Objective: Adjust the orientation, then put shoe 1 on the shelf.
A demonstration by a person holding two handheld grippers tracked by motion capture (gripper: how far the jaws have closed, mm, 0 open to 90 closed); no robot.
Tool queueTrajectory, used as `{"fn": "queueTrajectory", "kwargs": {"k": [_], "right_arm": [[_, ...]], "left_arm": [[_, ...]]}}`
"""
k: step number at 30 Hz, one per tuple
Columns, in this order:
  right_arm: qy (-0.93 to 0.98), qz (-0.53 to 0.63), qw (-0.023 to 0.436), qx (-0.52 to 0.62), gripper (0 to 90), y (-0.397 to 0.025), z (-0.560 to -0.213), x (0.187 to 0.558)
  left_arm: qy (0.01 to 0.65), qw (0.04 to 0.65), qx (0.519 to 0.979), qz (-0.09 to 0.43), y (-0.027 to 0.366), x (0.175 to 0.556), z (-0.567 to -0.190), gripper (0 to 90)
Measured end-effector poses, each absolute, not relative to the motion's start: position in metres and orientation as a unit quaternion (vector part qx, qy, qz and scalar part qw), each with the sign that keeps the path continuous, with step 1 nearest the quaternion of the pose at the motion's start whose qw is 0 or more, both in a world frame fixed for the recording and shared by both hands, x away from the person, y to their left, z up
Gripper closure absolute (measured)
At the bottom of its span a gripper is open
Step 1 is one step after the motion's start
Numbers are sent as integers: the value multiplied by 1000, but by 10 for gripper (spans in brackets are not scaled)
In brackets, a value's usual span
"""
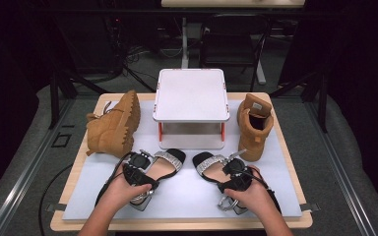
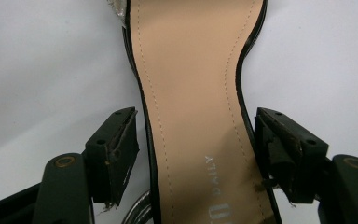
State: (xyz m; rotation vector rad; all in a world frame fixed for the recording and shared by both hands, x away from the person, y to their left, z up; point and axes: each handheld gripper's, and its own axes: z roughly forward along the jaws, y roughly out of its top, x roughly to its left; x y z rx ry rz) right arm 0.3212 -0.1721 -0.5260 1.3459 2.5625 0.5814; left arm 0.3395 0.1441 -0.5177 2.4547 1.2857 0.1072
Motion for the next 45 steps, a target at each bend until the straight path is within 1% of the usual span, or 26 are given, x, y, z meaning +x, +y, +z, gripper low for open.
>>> {"fn": "queueTrajectory", "kwargs": {"k": [3, 5, 16, 20, 23, 24, 29, 31, 35, 41, 45], "right_arm": [[862, 200, 89, 457, 357, -173, -526, 323], [861, 204, 95, 456, 366, -173, -527, 323], [856, 210, 97, 462, 374, -173, -528, 324], [861, 209, 91, 455, 359, -174, -527, 325], [860, 222, 99, 448, 320, -174, -528, 324], [862, 225, 95, 444, 309, -174, -528, 324], [872, 218, 106, 426, 295, -173, -527, 321], [873, 221, 105, 423, 296, -174, -527, 320], [869, 229, 107, 424, 332, -176, -525, 320], [869, 226, 104, 427, 352, -176, -521, 323], [872, 221, 100, 426, 352, -177, -521, 324]], "left_arm": [[457, 182, 870, 37, 143, 340, -519, 334], [456, 183, 870, 38, 143, 339, -519, 347], [453, 180, 872, 46, 140, 338, -520, 363], [452, 180, 872, 48, 141, 337, -520, 357], [447, 180, 875, 53, 140, 337, -520, 335], [443, 179, 877, 55, 139, 337, -520, 330], [436, 176, 880, 61, 137, 337, -521, 332], [435, 171, 881, 66, 135, 338, -524, 338], [436, 165, 882, 74, 132, 338, -526, 350], [438, 129, 888, 57, 128, 344, -521, 365], [442, 124, 887, 52, 127, 345, -523, 363]]}}
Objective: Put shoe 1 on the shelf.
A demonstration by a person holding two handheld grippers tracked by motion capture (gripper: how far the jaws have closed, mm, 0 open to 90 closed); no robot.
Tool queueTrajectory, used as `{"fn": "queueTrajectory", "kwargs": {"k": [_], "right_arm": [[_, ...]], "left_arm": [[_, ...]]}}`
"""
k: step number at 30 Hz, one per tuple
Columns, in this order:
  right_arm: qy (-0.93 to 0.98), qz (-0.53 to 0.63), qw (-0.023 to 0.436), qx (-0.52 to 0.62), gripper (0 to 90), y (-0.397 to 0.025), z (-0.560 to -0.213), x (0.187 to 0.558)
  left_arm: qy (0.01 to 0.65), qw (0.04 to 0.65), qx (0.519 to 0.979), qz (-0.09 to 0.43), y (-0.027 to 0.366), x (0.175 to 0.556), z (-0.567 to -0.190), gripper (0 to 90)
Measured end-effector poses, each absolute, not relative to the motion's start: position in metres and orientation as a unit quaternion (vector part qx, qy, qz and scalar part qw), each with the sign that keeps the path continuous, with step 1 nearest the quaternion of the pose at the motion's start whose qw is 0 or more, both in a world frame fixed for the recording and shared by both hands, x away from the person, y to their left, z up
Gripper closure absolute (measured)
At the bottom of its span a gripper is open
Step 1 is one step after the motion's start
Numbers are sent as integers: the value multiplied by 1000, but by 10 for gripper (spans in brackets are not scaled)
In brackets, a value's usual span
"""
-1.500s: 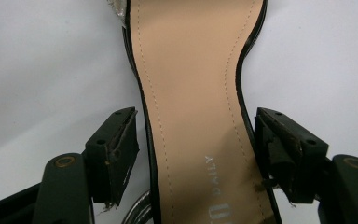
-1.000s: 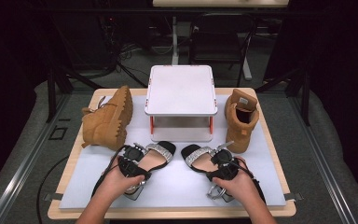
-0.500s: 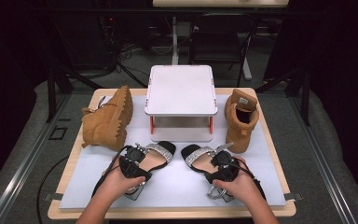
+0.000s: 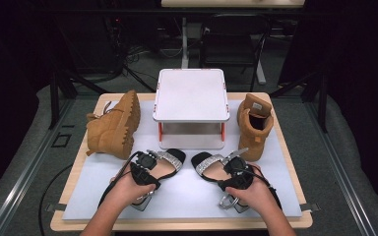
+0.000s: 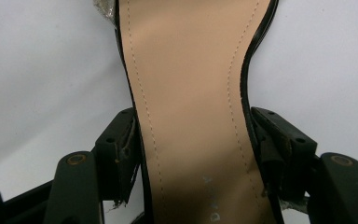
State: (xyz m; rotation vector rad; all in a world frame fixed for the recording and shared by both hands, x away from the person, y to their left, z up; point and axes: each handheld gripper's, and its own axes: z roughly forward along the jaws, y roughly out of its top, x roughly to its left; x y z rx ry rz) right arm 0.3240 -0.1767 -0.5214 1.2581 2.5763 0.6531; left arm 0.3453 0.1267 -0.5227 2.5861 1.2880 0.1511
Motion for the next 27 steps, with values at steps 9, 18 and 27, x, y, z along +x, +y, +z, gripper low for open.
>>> {"fn": "queueTrajectory", "kwargs": {"k": [9, 18, 27], "right_arm": [[867, 202, 83, 447, 348, -174, -527, 326], [871, 182, 81, 449, 368, -171, -525, 327], [872, 173, 89, 449, 357, -170, -524, 326]], "left_arm": [[447, 120, 884, 61, 125, 343, -525, 374], [445, 115, 885, 73, 123, 342, -524, 379], [450, 111, 883, 77, 122, 341, -525, 385]]}}
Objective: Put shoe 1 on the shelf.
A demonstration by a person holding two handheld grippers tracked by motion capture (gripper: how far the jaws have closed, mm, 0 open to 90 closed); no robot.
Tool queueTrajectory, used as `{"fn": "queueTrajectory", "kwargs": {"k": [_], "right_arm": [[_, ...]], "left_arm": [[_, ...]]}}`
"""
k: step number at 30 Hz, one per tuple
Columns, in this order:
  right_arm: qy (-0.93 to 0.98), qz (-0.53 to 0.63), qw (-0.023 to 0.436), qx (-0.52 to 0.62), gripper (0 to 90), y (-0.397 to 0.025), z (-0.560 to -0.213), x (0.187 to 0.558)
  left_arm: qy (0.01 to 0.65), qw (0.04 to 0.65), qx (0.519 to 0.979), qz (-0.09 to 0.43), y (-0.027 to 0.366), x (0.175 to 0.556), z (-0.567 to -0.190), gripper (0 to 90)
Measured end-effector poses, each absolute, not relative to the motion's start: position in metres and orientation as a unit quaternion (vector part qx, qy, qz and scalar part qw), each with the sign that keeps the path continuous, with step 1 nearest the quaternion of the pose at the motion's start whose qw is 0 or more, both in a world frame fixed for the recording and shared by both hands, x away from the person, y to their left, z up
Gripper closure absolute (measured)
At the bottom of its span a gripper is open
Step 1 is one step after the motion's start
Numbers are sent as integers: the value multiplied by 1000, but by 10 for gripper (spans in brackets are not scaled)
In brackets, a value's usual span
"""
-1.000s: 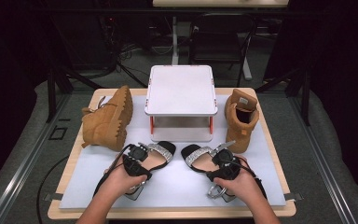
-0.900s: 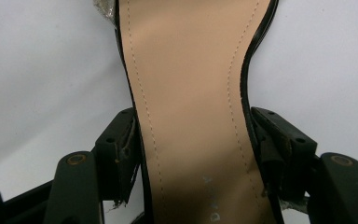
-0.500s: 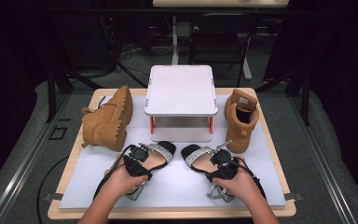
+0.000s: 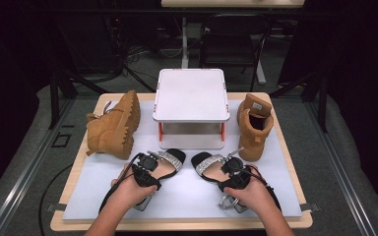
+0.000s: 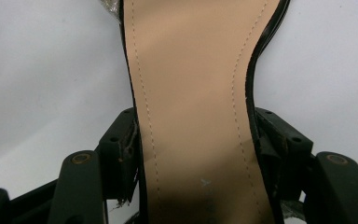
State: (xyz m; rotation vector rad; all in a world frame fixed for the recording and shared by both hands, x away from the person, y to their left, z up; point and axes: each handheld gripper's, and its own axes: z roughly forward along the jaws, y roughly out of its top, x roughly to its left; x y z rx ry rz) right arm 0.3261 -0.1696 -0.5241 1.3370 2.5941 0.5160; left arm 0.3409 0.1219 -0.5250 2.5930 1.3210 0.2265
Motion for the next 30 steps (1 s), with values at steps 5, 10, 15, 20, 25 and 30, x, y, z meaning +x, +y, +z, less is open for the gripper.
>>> {"fn": "queueTrajectory", "kwargs": {"k": [5, 10, 15, 20, 25, 30], "right_arm": [[871, 166, 87, 454, 376, -167, -524, 325], [872, 153, 93, 455, 387, -165, -523, 325], [865, 161, 91, 466, 397, -167, -523, 325], [859, 171, 93, 473, 403, -168, -524, 323], [857, 176, 101, 475, 411, -169, -525, 321], [851, 189, 105, 479, 414, -169, -526, 319]], "left_arm": [[449, 108, 883, 85, 120, 340, -525, 389], [455, 113, 879, 83, 121, 340, -525, 396], [460, 115, 876, 87, 121, 339, -526, 401], [468, 126, 870, 90, 124, 338, -526, 409], [473, 139, 865, 94, 126, 337, -526, 416], [476, 146, 862, 94, 127, 336, -527, 420]]}}
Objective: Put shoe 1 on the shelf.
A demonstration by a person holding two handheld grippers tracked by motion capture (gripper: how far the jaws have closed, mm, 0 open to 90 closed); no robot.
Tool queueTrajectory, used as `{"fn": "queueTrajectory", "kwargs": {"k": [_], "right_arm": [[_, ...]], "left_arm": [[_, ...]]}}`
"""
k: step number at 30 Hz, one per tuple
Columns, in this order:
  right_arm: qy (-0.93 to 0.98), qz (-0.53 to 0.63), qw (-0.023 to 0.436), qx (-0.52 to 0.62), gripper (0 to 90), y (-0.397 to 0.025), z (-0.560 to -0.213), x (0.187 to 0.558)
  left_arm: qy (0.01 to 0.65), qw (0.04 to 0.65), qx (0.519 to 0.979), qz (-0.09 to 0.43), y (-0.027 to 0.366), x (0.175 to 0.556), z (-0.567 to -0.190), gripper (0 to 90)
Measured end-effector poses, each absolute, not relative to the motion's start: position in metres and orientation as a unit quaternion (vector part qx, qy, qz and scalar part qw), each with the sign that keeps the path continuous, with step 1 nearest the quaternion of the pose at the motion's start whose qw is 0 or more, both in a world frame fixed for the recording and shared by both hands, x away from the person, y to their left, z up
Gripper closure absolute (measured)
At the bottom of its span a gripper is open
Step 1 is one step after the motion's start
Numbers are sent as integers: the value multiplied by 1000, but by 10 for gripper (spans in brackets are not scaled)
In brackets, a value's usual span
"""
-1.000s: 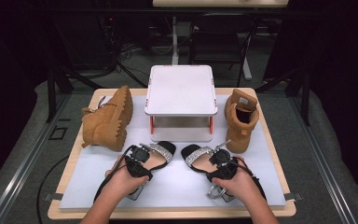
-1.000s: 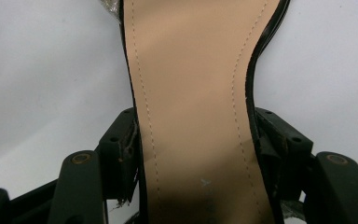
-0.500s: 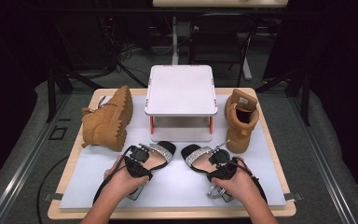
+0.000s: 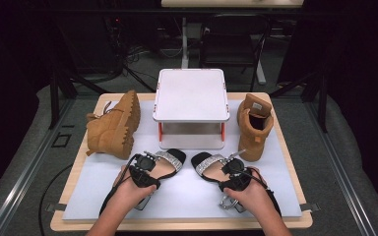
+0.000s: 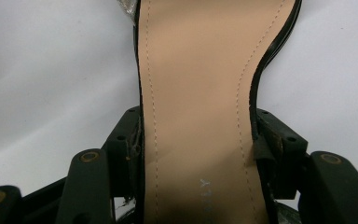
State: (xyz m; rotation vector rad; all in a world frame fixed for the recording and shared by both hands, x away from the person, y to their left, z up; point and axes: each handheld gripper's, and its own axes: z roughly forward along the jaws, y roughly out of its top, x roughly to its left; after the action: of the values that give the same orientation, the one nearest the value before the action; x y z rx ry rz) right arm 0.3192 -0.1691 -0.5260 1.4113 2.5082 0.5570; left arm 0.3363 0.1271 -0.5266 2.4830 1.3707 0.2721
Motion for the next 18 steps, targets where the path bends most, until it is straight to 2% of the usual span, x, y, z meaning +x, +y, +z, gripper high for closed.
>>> {"fn": "queueTrajectory", "kwargs": {"k": [18], "right_arm": [[838, 191, 109, 499, 416, -175, -524, 317]], "left_arm": [[489, 174, 851, 87, 136, 333, -515, 424]]}}
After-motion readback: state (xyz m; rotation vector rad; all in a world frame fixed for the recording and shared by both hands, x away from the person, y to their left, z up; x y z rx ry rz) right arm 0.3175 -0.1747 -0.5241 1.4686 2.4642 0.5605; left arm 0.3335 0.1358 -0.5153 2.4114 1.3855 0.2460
